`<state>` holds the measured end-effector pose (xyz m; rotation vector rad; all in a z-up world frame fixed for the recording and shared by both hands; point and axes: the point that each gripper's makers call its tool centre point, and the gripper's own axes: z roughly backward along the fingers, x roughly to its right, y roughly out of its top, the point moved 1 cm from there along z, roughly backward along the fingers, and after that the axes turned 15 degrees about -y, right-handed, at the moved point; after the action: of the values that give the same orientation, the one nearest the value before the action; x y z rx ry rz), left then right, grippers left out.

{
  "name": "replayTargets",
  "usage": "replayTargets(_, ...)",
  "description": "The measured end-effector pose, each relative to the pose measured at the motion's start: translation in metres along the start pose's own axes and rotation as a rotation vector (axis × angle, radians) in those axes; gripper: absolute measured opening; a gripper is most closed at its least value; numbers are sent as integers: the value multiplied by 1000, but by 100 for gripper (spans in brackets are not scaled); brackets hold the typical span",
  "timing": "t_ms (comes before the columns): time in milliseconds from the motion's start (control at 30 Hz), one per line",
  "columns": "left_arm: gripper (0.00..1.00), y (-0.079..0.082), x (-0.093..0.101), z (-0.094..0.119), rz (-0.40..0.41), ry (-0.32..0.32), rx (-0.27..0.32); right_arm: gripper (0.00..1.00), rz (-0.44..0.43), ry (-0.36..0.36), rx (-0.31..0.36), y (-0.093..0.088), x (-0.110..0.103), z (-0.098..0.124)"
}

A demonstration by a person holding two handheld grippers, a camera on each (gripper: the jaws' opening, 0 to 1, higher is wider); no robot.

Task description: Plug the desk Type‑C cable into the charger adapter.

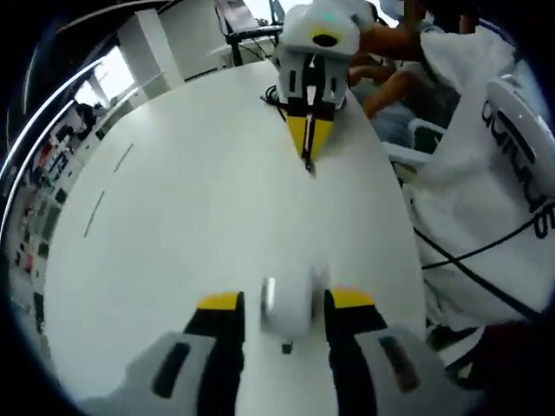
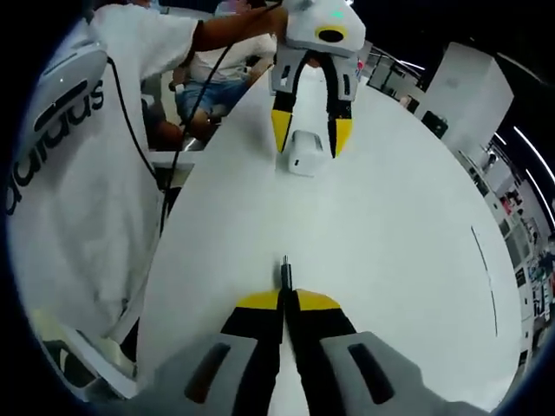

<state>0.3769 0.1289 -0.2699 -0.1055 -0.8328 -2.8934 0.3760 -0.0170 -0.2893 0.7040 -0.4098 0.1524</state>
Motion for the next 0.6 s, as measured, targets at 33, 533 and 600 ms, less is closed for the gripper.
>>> replayTargets(33, 32, 0, 1, -2, 0, -7, -12, 2, -1, -1, 0, 1, 0, 0)
replayTargets(533, 24, -2, 1, -9, 39, -70, -55, 2, -18, -2, -8, 18, -2, -13)
replayTargets(600, 24, -2, 1, -9, 55, -69, -57, 2, -23, -3, -9, 21, -2, -16)
